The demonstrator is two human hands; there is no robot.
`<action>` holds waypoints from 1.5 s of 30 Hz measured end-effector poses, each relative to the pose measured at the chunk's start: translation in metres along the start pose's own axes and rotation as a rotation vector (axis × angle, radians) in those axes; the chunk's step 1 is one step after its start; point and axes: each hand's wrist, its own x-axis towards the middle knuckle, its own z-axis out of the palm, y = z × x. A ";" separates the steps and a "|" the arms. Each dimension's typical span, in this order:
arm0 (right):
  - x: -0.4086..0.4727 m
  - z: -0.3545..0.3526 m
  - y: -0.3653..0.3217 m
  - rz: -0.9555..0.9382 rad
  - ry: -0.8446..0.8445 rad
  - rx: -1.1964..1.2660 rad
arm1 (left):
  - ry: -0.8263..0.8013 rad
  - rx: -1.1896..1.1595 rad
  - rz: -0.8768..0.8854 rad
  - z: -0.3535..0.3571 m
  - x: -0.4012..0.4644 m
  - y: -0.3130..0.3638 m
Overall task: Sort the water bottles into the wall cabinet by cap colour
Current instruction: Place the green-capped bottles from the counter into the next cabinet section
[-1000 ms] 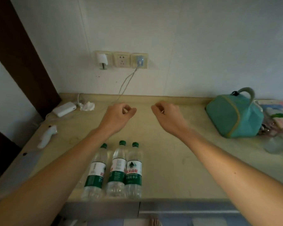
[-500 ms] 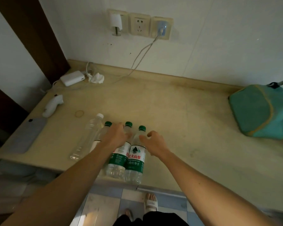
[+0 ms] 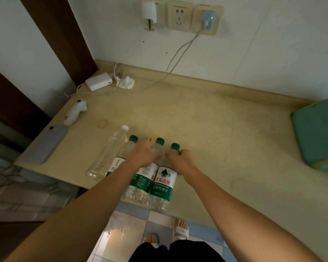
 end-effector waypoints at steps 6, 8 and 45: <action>-0.012 -0.048 -0.016 -0.160 0.071 0.120 | 0.097 -0.104 0.176 -0.007 0.001 0.023; -0.020 -0.065 -0.025 -0.278 0.144 0.078 | 0.146 -0.142 0.258 -0.014 0.002 0.033; -0.005 -0.082 0.033 -0.433 0.337 0.069 | 0.188 -0.429 0.432 0.042 0.006 0.008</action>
